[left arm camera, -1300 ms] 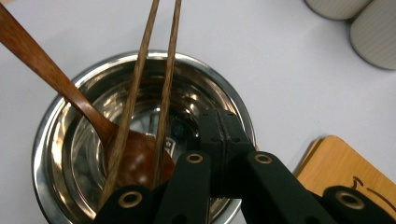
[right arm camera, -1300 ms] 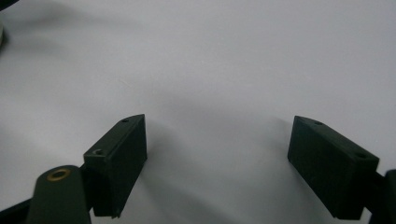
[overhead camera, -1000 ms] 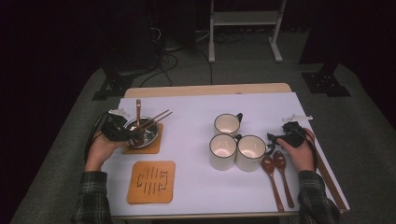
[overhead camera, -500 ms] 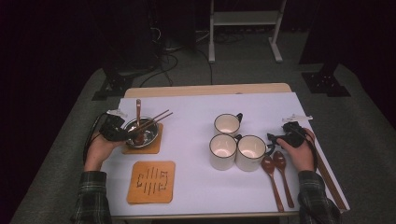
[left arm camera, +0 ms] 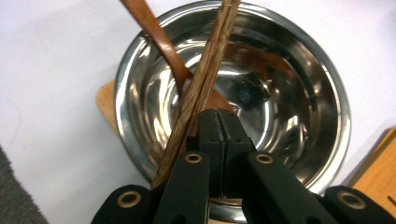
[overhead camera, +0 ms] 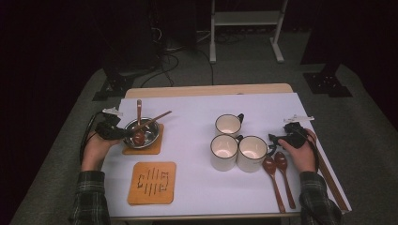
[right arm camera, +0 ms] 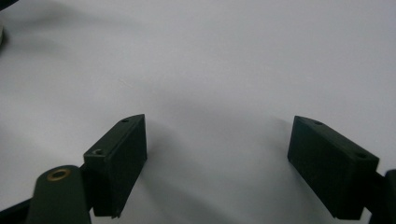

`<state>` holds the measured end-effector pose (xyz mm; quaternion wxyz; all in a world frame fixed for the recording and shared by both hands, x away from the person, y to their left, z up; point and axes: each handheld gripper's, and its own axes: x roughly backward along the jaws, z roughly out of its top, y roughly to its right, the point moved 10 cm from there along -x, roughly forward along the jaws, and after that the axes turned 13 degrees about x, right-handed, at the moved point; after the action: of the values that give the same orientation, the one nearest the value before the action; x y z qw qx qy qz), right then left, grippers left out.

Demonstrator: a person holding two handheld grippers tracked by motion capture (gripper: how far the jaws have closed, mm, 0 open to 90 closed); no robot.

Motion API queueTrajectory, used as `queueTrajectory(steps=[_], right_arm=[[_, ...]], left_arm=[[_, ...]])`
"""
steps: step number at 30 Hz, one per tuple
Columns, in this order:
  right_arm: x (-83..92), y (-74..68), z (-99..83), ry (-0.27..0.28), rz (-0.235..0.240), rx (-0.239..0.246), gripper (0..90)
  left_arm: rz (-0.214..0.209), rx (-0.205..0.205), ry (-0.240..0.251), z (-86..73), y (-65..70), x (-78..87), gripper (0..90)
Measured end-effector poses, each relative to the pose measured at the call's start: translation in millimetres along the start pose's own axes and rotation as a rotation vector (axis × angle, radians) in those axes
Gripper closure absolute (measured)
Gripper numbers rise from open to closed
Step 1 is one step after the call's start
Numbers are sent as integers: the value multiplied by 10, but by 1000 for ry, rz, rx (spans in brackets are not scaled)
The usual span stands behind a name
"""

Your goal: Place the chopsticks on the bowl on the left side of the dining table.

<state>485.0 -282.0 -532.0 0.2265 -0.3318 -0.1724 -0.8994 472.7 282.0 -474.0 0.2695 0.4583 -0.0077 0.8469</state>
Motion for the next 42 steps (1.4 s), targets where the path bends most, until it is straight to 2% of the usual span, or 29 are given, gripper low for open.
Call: queueTrajectory(steps=[11,15,24,28,31,37,42], right_arm=[[0,0,0,0,0,0,182],[0,0,0,0,0,0,182],[0,-1,-1,-1,-1,0,182],[1,-2,-1,0,-1,1,182],[0,-1,-1,0,-2,1,182],[0,-1,-1,0,-2,1,182],[0,-1,-1,0,-2,2,182]], left_arm=[[14,17,14,40,-104,-8,895],[7,8,18,51,-103,6,894],[-10,1,58,165,-2,82,887],[-7,-17,67,250,68,89,889],[-8,-33,71,321,124,74,900],[-5,-39,68,443,206,16,900],[-2,-46,86,559,256,-25,900]])
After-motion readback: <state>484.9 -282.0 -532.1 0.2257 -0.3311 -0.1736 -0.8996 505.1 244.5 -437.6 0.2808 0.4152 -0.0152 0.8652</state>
